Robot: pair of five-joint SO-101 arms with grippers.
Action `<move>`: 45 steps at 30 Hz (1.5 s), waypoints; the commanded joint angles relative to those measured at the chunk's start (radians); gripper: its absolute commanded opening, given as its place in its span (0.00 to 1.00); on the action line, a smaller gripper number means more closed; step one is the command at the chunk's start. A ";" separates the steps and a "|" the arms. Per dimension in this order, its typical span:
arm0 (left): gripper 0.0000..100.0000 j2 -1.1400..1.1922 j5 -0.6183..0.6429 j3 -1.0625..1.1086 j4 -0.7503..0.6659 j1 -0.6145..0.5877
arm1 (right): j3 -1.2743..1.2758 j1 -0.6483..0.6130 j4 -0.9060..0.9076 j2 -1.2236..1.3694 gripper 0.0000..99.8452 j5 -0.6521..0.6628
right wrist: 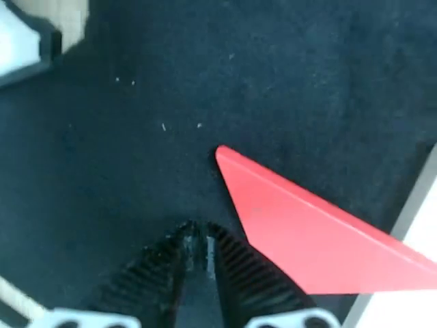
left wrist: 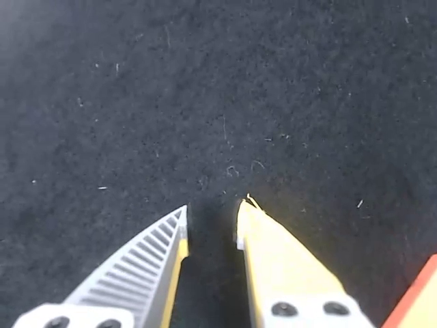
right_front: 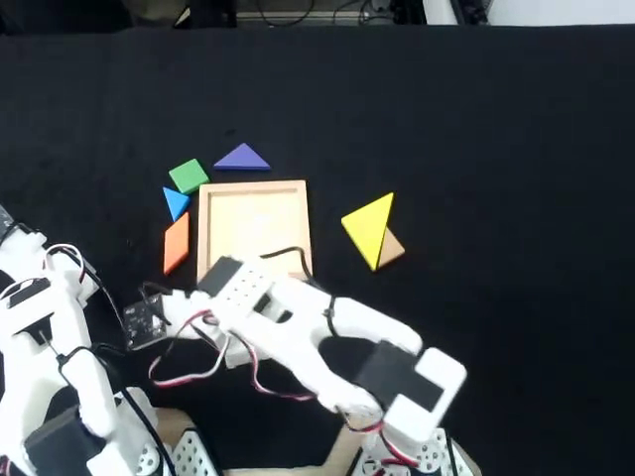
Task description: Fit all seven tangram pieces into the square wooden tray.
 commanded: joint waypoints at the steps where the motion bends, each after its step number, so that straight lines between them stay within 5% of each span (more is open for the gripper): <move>1: 0.13 -0.014 0.011 -0.030 -0.018 -0.013 | -0.056 0.015 0.080 0.064 0.01 0.038; 13: 0.13 -0.014 0.011 -0.030 -0.018 -0.012 | -0.252 0.063 0.137 0.222 0.01 0.044; 27: 0.13 -0.012 0.009 -0.030 -0.018 0.008 | -0.473 0.270 0.161 0.277 0.01 0.152; 36: 0.13 -0.012 0.009 -0.030 -0.020 0.010 | -0.493 0.265 0.198 0.260 0.01 0.147; 45: 0.13 -0.012 0.009 -0.030 -0.020 0.005 | -0.524 0.229 0.261 0.116 0.10 -0.041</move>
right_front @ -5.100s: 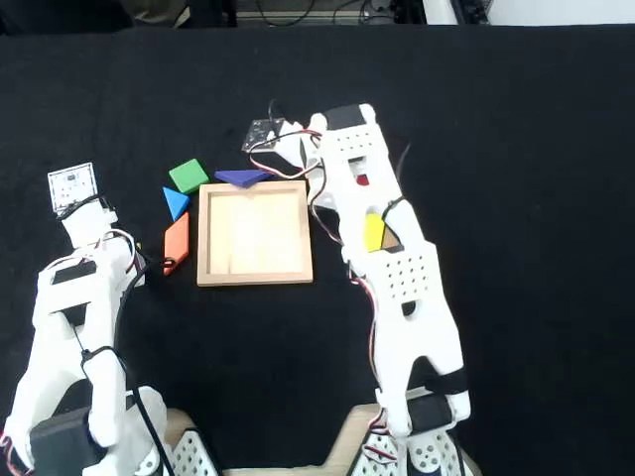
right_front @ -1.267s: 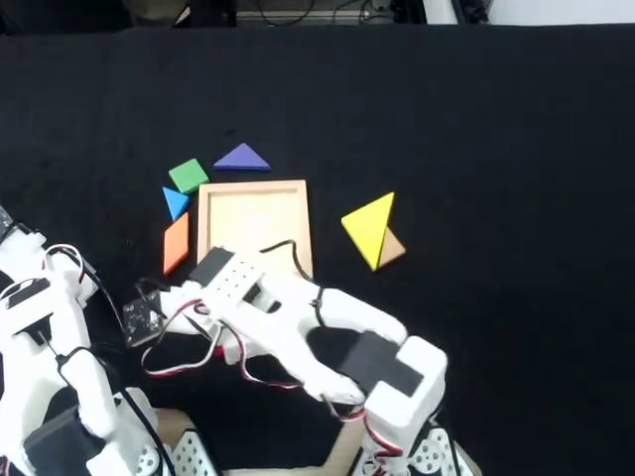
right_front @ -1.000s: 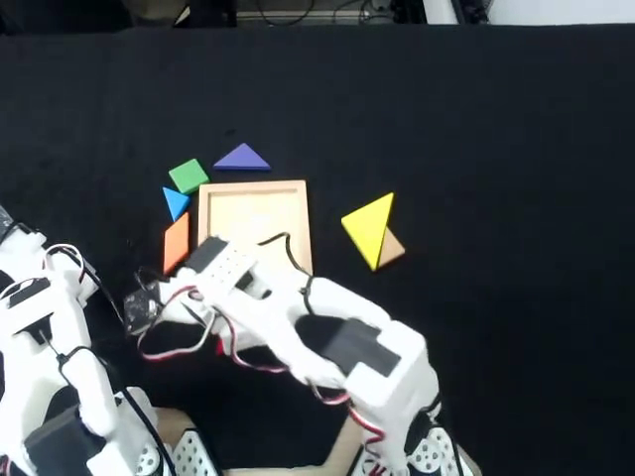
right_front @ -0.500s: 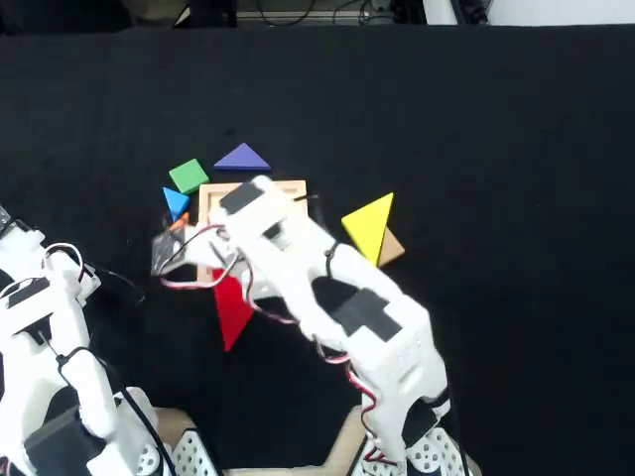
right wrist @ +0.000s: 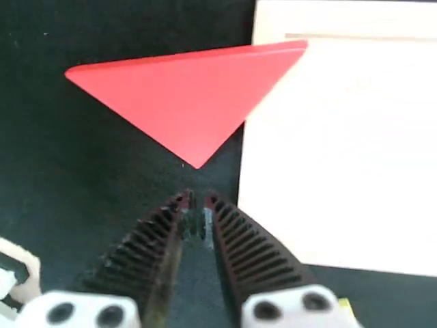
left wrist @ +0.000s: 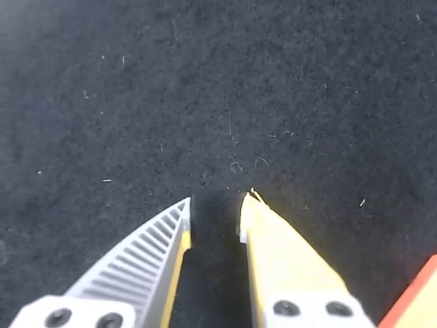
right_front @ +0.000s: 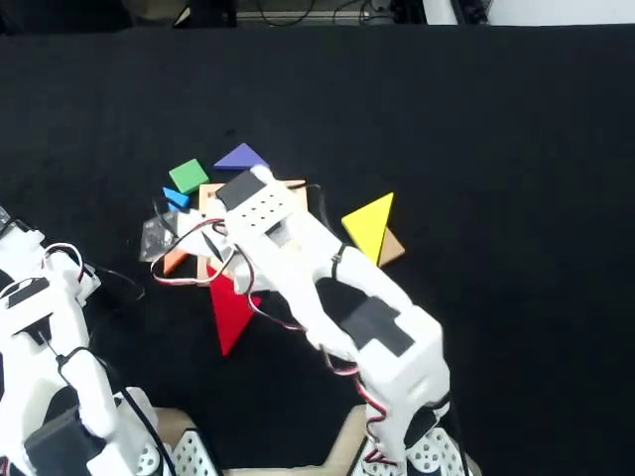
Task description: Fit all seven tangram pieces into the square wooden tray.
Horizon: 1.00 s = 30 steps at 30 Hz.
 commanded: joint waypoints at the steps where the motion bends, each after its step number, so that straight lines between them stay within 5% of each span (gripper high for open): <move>1: 0.13 -0.012 0.008 -0.028 -0.020 0.008 | -0.045 -0.009 0.014 -0.067 0.15 -0.137; 5: 0.13 -0.012 0.008 -0.028 -0.018 0.012 | 0.013 -0.038 0.009 -0.058 0.26 -0.195; 13: 0.13 -0.012 0.008 -0.028 -0.018 0.010 | -0.012 -0.132 -0.109 -0.008 0.26 -0.195; 30: 0.13 -0.012 0.008 -0.028 -0.018 0.010 | -0.302 -0.146 -0.040 0.332 0.25 -0.195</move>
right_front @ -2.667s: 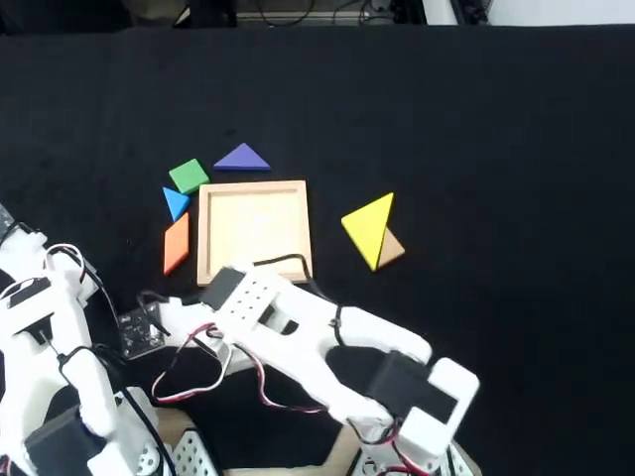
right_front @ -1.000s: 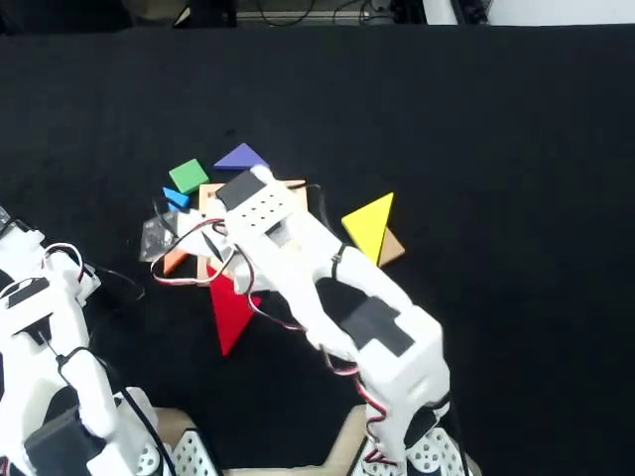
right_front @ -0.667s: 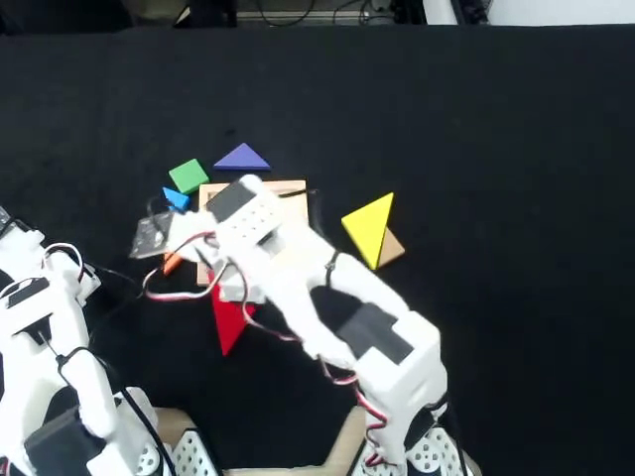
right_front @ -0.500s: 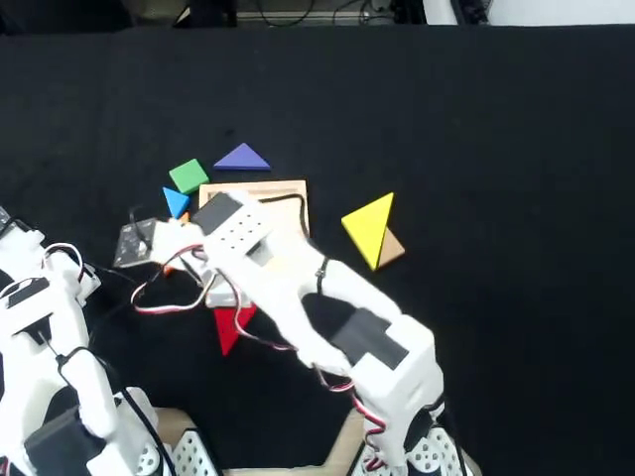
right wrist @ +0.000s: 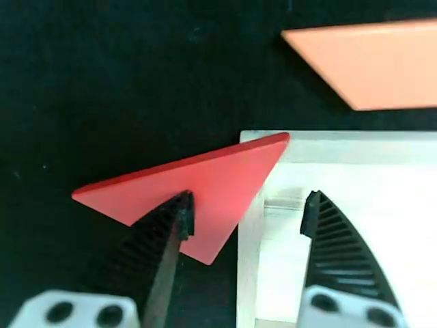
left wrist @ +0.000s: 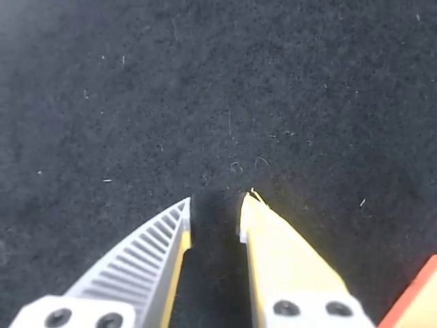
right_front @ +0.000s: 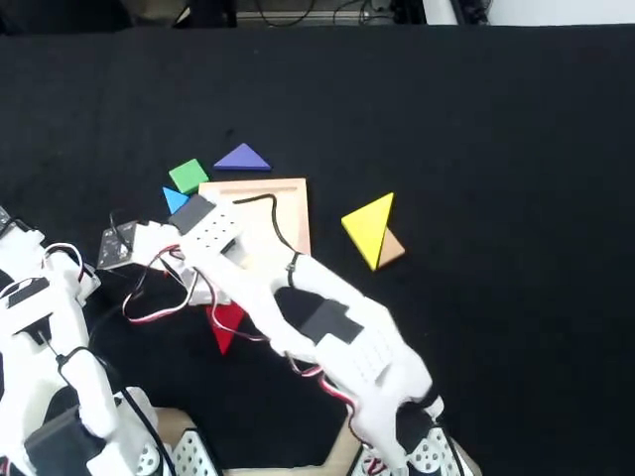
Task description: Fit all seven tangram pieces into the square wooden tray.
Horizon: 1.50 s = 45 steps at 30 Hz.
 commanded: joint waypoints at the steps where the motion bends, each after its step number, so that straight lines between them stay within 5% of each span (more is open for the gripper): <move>1: 0.13 -0.012 0.008 -0.028 -0.018 0.010 | -0.082 -0.006 0.041 0.073 0.25 -0.006; 16: 0.13 -0.012 0.008 -0.028 -0.018 0.012 | -0.278 0.005 0.138 0.202 0.25 0.051; 45: 0.13 -0.012 0.008 -0.028 -0.020 0.013 | -0.584 0.290 0.239 0.237 0.25 0.086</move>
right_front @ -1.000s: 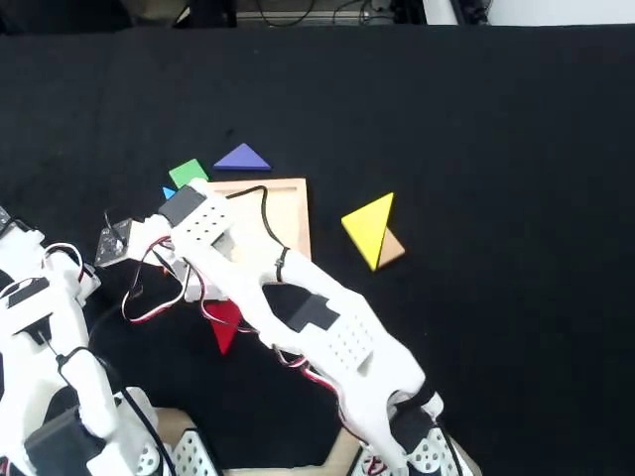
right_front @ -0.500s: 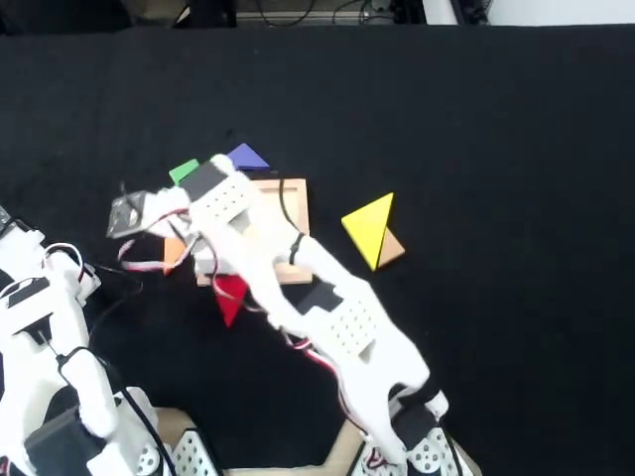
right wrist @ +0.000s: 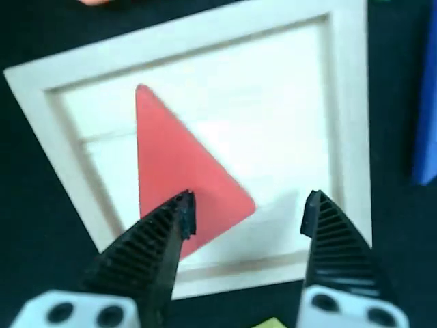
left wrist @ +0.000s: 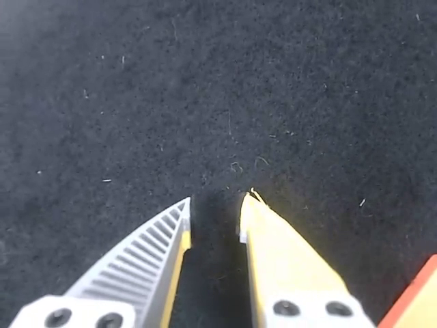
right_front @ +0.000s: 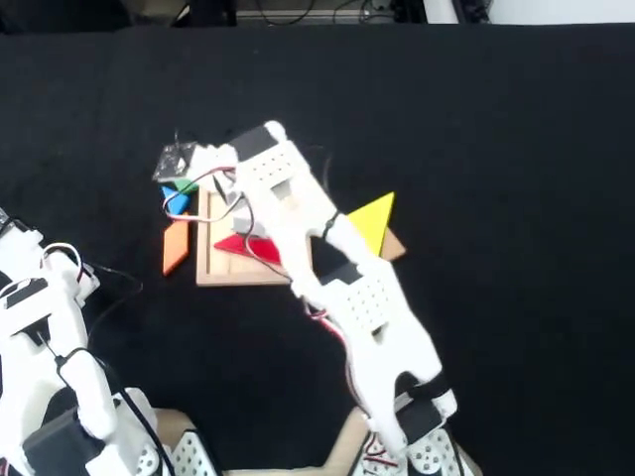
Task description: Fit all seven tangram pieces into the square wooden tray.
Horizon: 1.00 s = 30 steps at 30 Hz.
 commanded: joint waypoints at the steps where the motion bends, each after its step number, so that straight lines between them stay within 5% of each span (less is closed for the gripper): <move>1: 0.13 -0.012 0.008 -0.028 -0.020 0.013 | -0.101 -0.002 0.091 -0.012 0.25 0.006; 7: 0.13 -0.012 0.008 -0.028 -0.020 0.013 | -0.251 -0.002 0.083 0.004 0.00 -0.008; 16: 0.13 -0.012 0.008 -0.028 -0.028 0.013 | -0.263 0.005 -0.094 0.140 0.01 -0.137; 30: 0.13 -0.012 0.008 -0.022 -0.046 0.013 | -0.249 -0.040 0.158 0.140 0.01 -0.146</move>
